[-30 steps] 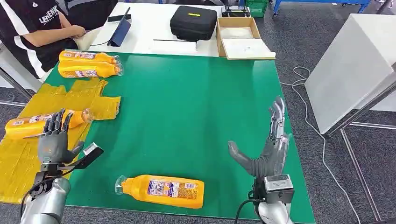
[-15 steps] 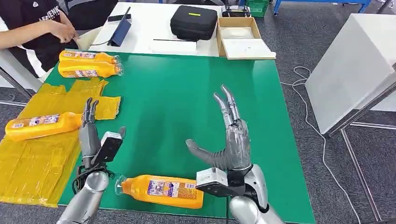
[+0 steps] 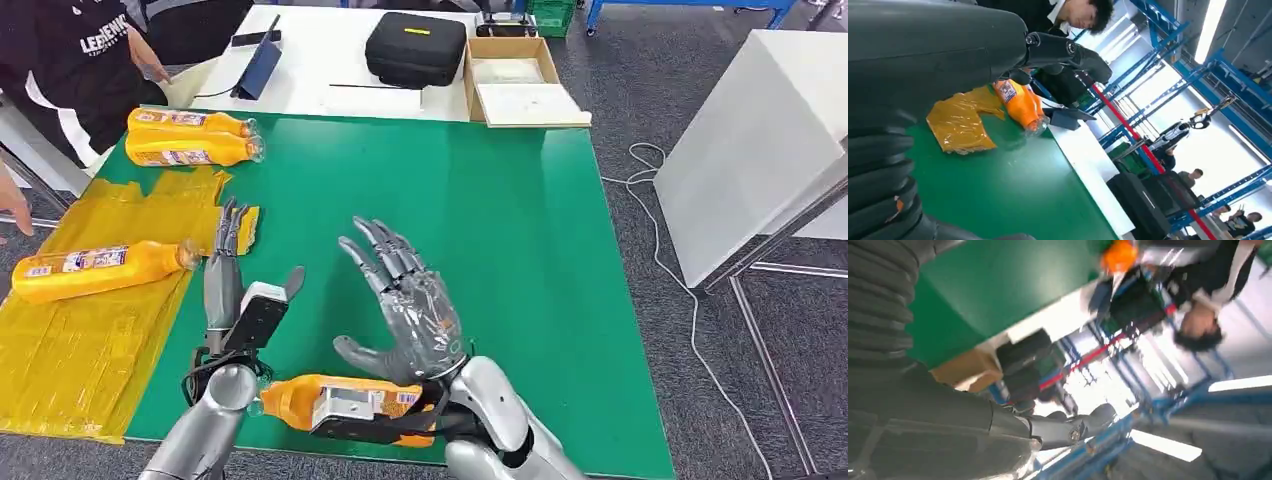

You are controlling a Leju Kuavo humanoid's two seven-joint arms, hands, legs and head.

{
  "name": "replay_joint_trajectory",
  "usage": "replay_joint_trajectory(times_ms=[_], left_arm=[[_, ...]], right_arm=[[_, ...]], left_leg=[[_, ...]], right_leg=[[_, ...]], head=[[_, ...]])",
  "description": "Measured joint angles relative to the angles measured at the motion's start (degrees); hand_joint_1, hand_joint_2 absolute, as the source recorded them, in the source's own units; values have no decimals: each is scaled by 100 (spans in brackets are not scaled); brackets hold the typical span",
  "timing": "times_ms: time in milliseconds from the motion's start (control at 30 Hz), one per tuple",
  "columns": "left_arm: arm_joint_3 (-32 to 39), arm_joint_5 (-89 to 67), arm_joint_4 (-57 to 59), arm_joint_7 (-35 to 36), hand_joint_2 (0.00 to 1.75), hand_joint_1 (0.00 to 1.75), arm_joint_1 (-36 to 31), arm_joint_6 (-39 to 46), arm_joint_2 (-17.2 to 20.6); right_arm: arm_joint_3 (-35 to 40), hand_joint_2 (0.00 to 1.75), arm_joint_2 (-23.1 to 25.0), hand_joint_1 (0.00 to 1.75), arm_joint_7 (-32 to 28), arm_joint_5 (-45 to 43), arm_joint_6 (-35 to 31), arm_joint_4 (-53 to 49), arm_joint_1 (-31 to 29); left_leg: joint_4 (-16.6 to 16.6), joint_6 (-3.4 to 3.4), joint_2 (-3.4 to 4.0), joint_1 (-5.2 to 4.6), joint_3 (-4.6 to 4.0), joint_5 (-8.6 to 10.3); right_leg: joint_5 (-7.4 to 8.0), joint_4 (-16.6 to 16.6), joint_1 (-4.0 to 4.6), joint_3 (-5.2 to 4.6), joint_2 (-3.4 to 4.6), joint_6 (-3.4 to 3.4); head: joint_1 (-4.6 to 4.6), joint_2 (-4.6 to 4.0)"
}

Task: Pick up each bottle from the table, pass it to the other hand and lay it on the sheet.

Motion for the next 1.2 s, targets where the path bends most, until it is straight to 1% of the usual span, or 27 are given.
replay_joint_trajectory(times_ms=[100, 267, 400, 533, 767, 933, 1200], left_arm=[[-2, 98, 127, 2, 175, 0, -53, -29, -24], [0, 207, 249, -19, 175, 0, -82, -122, -63], [37, 345, 286, -46, 175, 0, -116, -166, -79], [59, 363, 297, -52, 175, 0, -132, -168, -81], [149, 492, 505, -138, 175, 0, -248, -101, -120], [234, 586, 871, -245, 175, 0, -467, -22, -164], [291, 603, 1375, -429, 175, 0, -644, 114, -234]], right_arm=[[201, 175, 0, 0, 98, -173, 407, 44, -121], [537, 175, -181, 0, 83, -585, 705, -109, -329], [750, 175, -389, 0, 133, -888, 697, -199, -410], [830, 175, -514, 0, 138, -1006, 655, -214, -433], [929, 175, -726, 0, 137, -1344, 310, -85, -314], [959, 175, -780, 0, -4, -1322, -286, 515, 85], [948, 175, -807, 0, -197, -1390, -742, 1211, 675]], left_leg=[[0, 0, 1, 0, 0, 0], [1, 0, 0, -1, 0, 0], [1, 0, 1, -2, -1, 0], [1, 0, 1, -1, 0, 0], [1, 0, 0, -1, 0, 0], [1, 1, -1, -1, -1, -1], [1, 1, -1, -1, -1, -2]], right_leg=[[0, 0, 0, -1, 1, 0], [0, 0, -1, -1, 0, 0], [0, -1, -2, -1, 1, 0], [0, -1, -1, -1, 0, 0], [0, -1, 0, -1, 0, 0], [0, -1, -1, -1, 0, 0], [-1, -2, -1, -3, -1, 0]], head=[[0, 0], [0, 0], [0, 0], [0, 0], [0, 0], [0, 0], [0, 0]])
